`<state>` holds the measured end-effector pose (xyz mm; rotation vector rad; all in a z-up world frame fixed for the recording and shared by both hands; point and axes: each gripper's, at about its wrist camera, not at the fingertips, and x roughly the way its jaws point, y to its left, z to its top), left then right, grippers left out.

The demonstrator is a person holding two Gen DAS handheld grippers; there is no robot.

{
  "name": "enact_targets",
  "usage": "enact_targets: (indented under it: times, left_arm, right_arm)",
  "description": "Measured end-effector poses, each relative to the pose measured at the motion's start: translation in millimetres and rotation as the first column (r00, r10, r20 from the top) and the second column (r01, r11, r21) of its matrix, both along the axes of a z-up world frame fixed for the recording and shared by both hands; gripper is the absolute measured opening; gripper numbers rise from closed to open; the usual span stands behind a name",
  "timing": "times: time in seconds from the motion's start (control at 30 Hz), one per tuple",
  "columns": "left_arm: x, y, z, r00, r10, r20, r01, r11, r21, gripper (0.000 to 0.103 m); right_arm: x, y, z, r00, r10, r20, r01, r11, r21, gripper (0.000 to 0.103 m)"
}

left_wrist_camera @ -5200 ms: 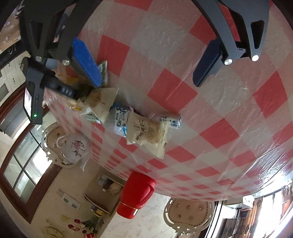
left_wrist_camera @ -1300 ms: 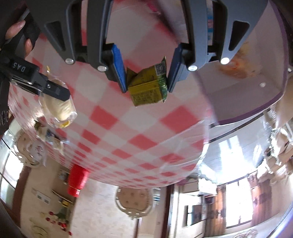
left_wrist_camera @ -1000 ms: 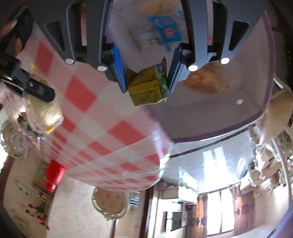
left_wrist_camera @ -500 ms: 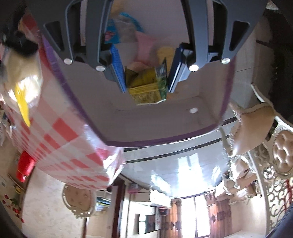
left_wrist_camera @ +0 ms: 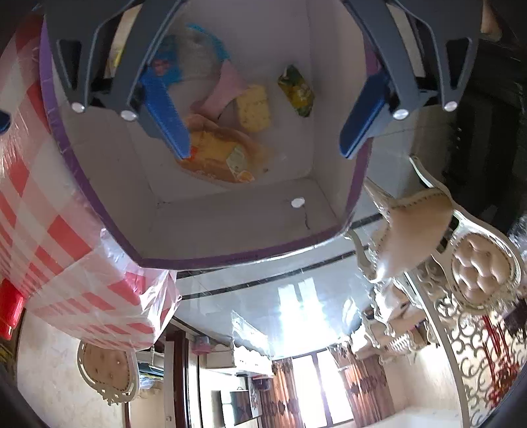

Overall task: Organize snacks
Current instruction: 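Open both tools to drop the bun bag and green packet into the box, then grasp a wrapped cake with the left tool while the right tool reaches toward another cake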

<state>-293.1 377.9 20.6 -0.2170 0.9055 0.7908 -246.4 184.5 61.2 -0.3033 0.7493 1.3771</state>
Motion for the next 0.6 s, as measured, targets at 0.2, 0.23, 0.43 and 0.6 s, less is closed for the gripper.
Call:
enact_targets:
  times: [0.2,0.23,0.43,0.6]
  left_arm:
    - [23,-24,6,0.999,-0.036,-0.026,0.037,0.999,0.038,0.096]
    - [31,-30,8,0.998,-0.053,-0.026,0.054,0.998,0.044,0.096]
    - [95,-95,27,0.971,-0.236,0.042,0.236,0.972,-0.002,0.099]
    - [184,-188,38,0.869,-0.468,0.160,0.489,0.860,-0.142,0.100]
  right_arm:
    - [38,-42,17,0.994,-0.105,0.020,0.104,0.993,0.054,0.082]
    - [44,-50,19,0.992,-0.124,0.028,0.123,0.991,0.056,0.084]
    - [99,-131,26,0.951,-0.302,0.064,0.298,0.952,0.063,0.087]
    - [152,-223,22,0.859,-0.508,0.056,0.505,0.861,0.067,0.088]
